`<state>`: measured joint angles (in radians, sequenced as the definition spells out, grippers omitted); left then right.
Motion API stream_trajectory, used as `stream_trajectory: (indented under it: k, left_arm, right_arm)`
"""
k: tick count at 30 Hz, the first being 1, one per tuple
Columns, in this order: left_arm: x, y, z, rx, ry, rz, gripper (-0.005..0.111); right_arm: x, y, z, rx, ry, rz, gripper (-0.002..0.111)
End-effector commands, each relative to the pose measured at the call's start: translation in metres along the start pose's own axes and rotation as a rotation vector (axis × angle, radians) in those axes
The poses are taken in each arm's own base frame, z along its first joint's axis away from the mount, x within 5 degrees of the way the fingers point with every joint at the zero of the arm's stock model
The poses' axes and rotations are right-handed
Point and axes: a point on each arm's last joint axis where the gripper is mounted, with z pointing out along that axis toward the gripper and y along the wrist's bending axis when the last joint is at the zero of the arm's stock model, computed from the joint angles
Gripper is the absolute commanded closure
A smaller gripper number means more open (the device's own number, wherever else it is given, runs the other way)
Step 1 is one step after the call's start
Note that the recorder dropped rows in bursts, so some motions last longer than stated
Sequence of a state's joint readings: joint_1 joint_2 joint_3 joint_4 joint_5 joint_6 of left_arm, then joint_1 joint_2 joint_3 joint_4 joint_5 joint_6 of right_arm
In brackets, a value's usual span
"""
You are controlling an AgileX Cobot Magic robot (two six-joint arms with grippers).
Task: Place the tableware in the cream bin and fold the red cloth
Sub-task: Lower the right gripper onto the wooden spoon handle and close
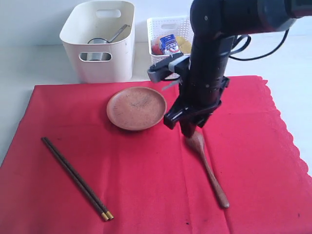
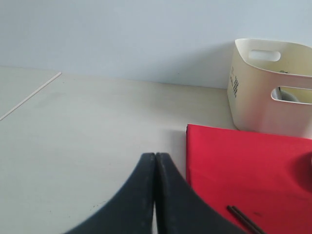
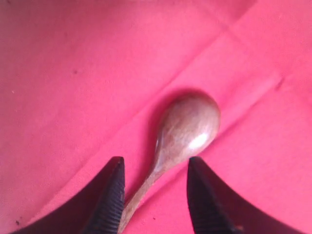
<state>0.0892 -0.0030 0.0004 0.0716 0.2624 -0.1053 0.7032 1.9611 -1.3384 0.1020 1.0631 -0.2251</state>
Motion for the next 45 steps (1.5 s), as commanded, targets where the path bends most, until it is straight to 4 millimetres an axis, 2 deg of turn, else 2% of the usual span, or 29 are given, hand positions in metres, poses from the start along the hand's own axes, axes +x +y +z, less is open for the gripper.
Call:
stream_trajectory:
  k: [1, 4, 10, 20, 23, 29, 31, 36, 45]
  left_arm:
    - [0.0, 0.0, 0.0, -0.003, -0.002, -0.006, 0.105]
    - [0.0, 0.0, 0.0, -0.003, -0.002, -0.006, 0.105]
    - [0.0, 0.0, 0.0, -0.003, -0.002, -0.006, 0.105]
    - [0.0, 0.0, 0.0, -0.003, -0.002, -0.006, 0.105]
    - [0.0, 0.0, 0.0, -0.003, -0.002, -0.006, 0.105]
    - [0.0, 0.0, 0.0, -0.003, -0.002, -0.006, 0.105]
    - [0.0, 0.0, 0.0, -0.003, -0.002, -0.006, 0.105]
    - [0.0, 0.0, 0.0, -0.003, -0.002, -0.006, 0.105]
    - [0.0, 0.0, 0.0, -0.003, -0.002, -0.006, 0.105]
  right_arm:
    - [0.021, 0.001, 0.015, 0.014, -0.009, 0.043, 0.068]
    - [0.031, 0.0, 0.026, 0.024, -0.011, 0.075, 0.068]
    - [0.038, 0.0, 0.042, 0.034, -0.051, 0.089, 0.068]
    - [0.042, -0.001, 0.056, 0.033, -0.056, 0.096, 0.069]
    - [0.042, -0.001, 0.06, 0.033, -0.051, 0.089, 0.076]
    - [0.042, 0.0, 0.06, 0.034, -0.046, 0.079, 0.104]
    - [0.042, 0.0, 0.058, 0.035, -0.051, 0.076, 0.108]
    - [0.043, 0.001, 0.048, 0.038, -0.078, 0.066, 0.108]
    - [0.04, 0.004, -0.002, 0.075, -0.302, 0.052, 0.108]
